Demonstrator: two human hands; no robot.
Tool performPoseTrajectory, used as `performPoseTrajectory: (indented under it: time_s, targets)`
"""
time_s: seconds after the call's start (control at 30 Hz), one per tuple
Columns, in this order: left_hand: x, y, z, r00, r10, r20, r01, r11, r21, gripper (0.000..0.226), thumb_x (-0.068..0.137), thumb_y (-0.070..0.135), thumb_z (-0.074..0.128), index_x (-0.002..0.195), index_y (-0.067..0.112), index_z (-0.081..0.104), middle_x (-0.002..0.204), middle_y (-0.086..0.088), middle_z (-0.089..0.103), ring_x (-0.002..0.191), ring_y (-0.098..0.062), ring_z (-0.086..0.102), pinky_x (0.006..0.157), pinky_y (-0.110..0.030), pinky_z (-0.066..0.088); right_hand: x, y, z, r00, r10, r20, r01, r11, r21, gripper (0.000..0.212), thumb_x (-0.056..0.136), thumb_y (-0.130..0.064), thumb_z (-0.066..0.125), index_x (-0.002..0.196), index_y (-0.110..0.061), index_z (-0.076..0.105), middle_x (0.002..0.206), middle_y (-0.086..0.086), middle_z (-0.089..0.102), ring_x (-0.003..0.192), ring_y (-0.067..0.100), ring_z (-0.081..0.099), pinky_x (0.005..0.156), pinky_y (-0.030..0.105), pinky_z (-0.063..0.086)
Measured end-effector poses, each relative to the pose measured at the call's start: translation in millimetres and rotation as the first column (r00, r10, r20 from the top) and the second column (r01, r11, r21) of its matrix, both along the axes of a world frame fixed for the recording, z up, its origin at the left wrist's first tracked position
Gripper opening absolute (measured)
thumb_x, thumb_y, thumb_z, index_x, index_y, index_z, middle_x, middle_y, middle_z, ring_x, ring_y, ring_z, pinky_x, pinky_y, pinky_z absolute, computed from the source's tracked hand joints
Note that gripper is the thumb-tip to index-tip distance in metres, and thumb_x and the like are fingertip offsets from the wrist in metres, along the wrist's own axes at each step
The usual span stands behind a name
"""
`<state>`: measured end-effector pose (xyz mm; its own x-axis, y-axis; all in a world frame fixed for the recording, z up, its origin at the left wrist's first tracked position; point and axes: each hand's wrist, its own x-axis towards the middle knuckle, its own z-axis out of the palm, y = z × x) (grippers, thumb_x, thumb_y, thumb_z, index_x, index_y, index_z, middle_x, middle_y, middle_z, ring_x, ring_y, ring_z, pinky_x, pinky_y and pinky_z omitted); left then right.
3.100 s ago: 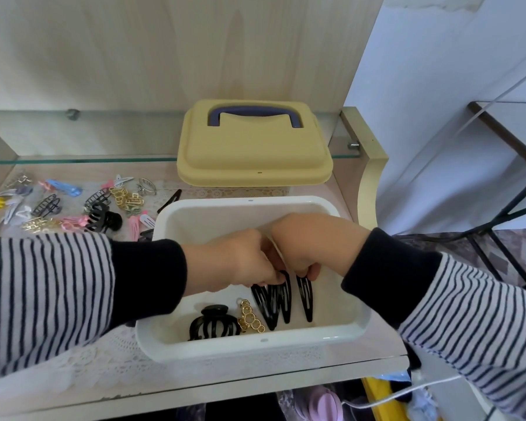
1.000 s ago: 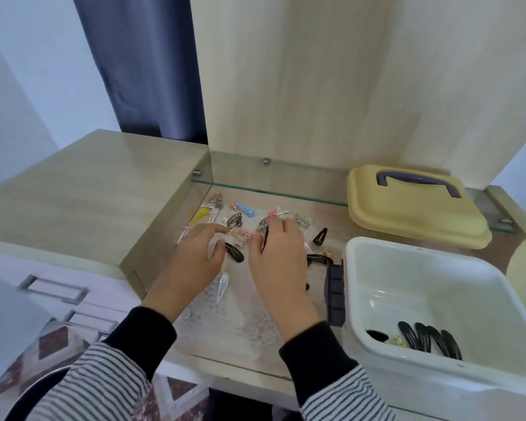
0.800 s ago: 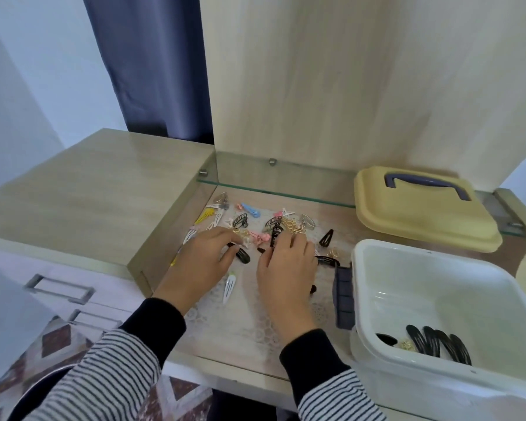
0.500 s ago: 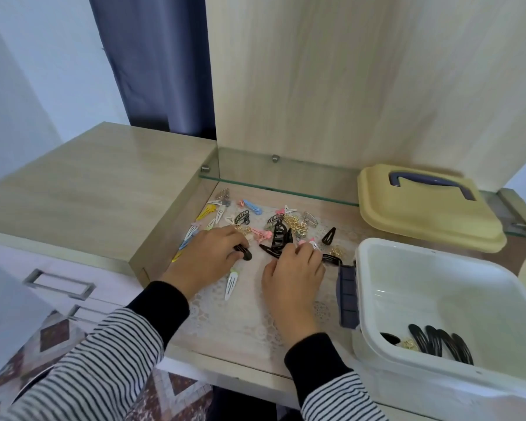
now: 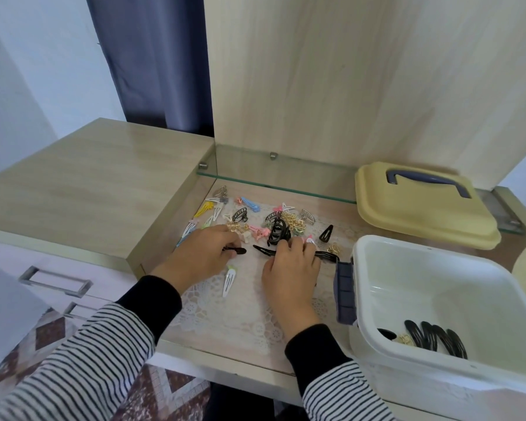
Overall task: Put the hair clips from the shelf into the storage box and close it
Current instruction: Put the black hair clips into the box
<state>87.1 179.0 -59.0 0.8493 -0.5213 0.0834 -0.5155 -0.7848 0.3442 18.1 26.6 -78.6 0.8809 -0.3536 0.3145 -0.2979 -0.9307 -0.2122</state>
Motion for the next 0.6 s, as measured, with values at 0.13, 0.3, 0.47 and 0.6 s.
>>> performPoseTrajectory:
  time_s: [0.13,0.3,0.47,0.6]
  targets:
    - [2.5,2.5,1.5,0.996,0.061,-0.065,-0.066,0.995,-0.076,0.010,0.089,0.022,0.061,0.095,0.029,0.066,0.092,0.011,0.061,0.086,-0.013,0.060,0.074,-0.030,0.051,-1.0,-0.3,3.5,0.996,0.073,-0.047,-0.074,0.997,-0.016,0.018,0.078,-0.006,0.062,0.095,-0.010,0.066,0.096,0.007,0.065,0.093,0.031,0.056,0.074,0.039,0.041]
    - [2.8,1.3,8.7,0.975,0.138,-0.176,-0.179,0.953,-0.244,0.009,0.089,0.021,0.064,0.096,0.026,0.067,0.087,0.011,0.063,0.072,-0.012,0.058,0.071,-0.025,0.049,-7.7,-1.7,15.5,0.974,0.175,-0.145,-0.179,0.984,-0.013,0.032,0.090,-0.006,0.042,0.121,-0.009,0.053,0.122,0.007,0.053,0.115,0.029,0.043,0.091,0.039,0.034]
    - [2.1,0.2,13.1,0.953,0.180,-0.245,-0.250,0.922,-0.296,0.021,0.089,0.020,0.065,0.109,0.024,0.064,0.084,0.012,0.058,0.073,-0.008,0.055,0.071,-0.026,0.049,-8.9,0.9,25.2,0.950,0.222,-0.221,-0.237,0.971,-0.040,0.037,0.088,-0.003,0.047,0.125,-0.008,0.048,0.126,0.011,0.049,0.119,0.031,0.039,0.098,0.042,0.033]
    - [-2.7,-4.6,20.3,0.925,0.193,-0.328,-0.309,0.883,-0.352,0.014,0.088,0.020,0.065,0.098,0.029,0.062,0.086,0.007,0.060,0.072,-0.014,0.063,0.067,-0.032,0.055,-10.7,4.7,28.2,0.952,0.235,-0.196,-0.238,0.971,0.008,0.038,0.088,-0.001,0.047,0.125,-0.007,0.046,0.122,0.012,0.051,0.115,0.029,0.042,0.094,0.037,0.037]
